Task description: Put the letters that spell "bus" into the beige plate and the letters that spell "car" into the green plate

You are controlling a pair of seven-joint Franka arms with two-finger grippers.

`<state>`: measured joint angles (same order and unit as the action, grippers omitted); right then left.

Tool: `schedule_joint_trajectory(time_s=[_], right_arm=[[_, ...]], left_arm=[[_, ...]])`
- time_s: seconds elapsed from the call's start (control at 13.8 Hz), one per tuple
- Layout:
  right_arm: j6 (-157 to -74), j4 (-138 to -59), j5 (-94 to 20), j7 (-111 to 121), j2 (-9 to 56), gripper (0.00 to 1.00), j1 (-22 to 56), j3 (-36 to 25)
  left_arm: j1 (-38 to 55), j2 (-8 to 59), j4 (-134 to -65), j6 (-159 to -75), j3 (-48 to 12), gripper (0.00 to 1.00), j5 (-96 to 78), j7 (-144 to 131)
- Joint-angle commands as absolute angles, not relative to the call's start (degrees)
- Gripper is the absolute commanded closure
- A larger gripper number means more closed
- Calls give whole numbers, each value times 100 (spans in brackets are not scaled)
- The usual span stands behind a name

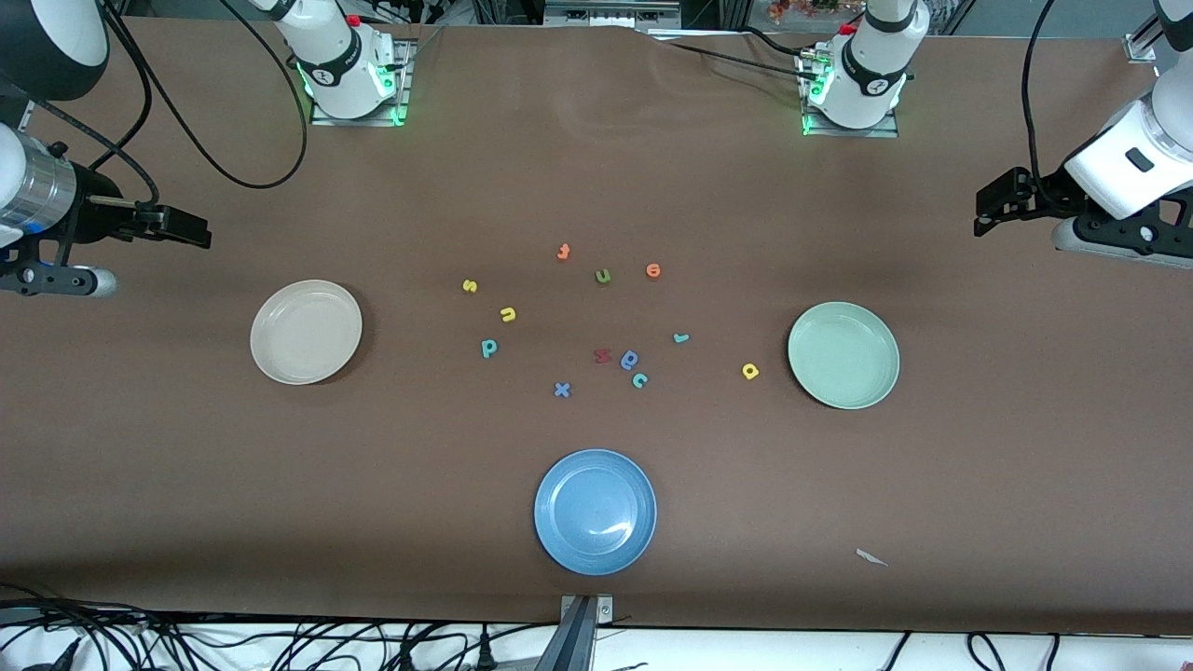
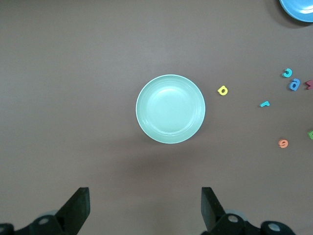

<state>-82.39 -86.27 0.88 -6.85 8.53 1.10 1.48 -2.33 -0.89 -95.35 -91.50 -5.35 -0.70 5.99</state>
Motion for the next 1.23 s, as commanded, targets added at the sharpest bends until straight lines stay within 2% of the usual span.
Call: schedule_joint_trajectory(time_s=[0.0,1.16], right_arm=[[-8104,-8464,9,-615,923,0,35,193],[-7954,-8473,9,-650,923,0,35,193]], left_arm=[[-211,-132,-9475,-9053,-545,0,105,615],[-211,-132,-9475,-9018,-545,0,97,615]])
